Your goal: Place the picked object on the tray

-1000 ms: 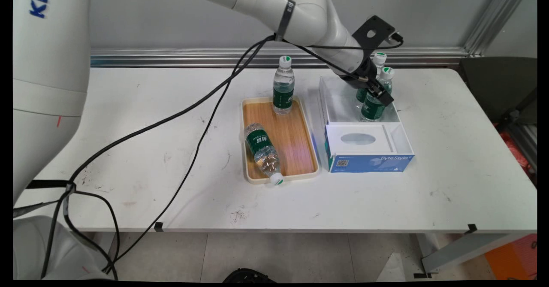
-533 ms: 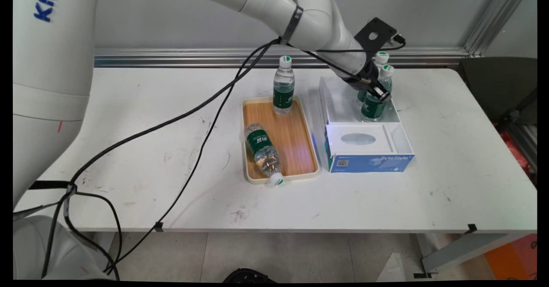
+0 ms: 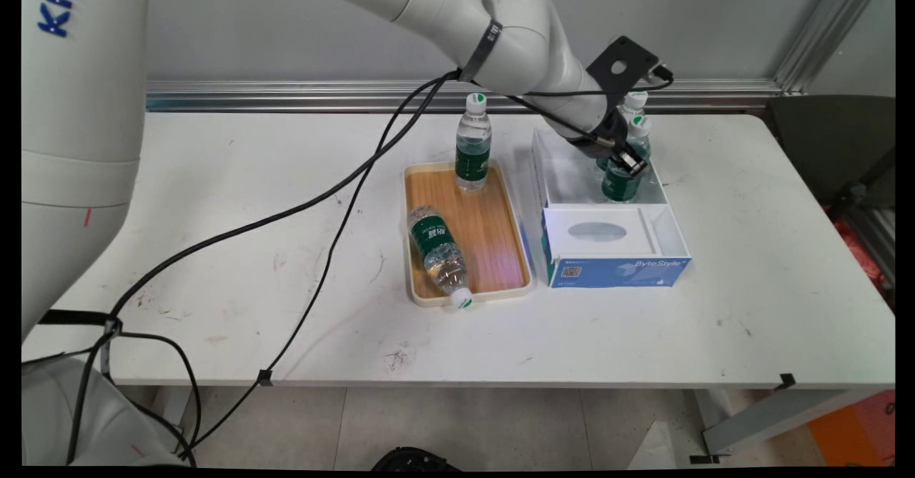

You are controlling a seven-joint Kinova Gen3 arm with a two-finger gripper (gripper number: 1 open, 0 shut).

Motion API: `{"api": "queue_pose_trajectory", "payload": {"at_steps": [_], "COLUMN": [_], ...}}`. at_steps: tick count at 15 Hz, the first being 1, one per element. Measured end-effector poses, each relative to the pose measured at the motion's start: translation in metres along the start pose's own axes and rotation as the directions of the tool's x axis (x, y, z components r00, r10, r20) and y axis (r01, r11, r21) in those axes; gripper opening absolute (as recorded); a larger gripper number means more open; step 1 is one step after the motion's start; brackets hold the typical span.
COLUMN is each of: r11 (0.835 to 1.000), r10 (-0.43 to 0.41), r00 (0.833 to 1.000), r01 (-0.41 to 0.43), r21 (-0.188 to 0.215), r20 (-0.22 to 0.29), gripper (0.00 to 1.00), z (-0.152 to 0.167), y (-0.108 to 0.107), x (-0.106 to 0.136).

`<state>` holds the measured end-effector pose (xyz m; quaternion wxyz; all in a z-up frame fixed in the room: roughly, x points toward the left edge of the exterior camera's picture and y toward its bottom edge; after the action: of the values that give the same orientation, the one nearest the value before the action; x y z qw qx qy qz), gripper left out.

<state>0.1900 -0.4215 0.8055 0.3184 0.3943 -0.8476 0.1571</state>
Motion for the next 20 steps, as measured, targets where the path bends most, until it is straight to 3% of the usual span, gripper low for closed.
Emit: {"api": "queue_pose_trajectory", "payload": {"at_steps": [11,20], "r11": [0.999,0.996], "r10": [0.033,0.085], "r00": [0.995,0.994], "r01": [-0.033,-0.086], "r21": [0.0,-0.012], "r20": [-0.094,-0.073], "gripper": [0.0,0.0], "z": [-0.068,-0.155], "y": [0.001,-0.018], "x": [0.015,0.013]}}
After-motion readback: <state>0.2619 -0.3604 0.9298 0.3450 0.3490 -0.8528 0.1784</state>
